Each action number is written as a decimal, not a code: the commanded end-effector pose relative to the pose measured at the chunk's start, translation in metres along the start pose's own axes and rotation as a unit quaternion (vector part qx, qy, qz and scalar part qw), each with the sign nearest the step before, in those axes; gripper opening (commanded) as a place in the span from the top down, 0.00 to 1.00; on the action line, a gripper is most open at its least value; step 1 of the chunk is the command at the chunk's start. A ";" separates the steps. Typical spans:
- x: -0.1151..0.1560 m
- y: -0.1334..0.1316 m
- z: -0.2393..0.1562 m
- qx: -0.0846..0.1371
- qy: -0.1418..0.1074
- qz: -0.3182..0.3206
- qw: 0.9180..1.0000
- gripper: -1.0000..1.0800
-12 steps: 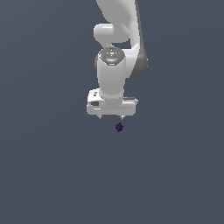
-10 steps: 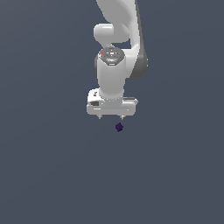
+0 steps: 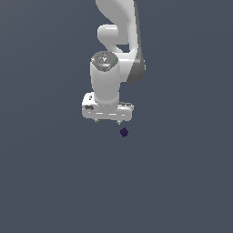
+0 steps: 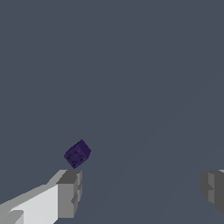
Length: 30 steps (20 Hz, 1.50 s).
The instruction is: Pick up the object and move it to a goal position.
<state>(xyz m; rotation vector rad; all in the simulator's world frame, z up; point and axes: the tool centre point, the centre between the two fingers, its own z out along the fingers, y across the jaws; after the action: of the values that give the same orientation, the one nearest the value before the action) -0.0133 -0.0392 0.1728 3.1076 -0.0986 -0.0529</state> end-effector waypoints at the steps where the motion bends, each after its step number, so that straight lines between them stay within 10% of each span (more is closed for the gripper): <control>1: 0.000 0.002 0.001 -0.001 -0.001 0.001 1.000 0.04; 18: -0.007 -0.023 0.032 0.000 0.005 -0.095 0.995 0.04; 30: -0.027 -0.068 0.084 0.007 0.016 -0.264 0.964 0.04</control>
<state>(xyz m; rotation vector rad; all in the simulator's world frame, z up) -0.0363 0.0233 0.0930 3.0563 0.6728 -0.0190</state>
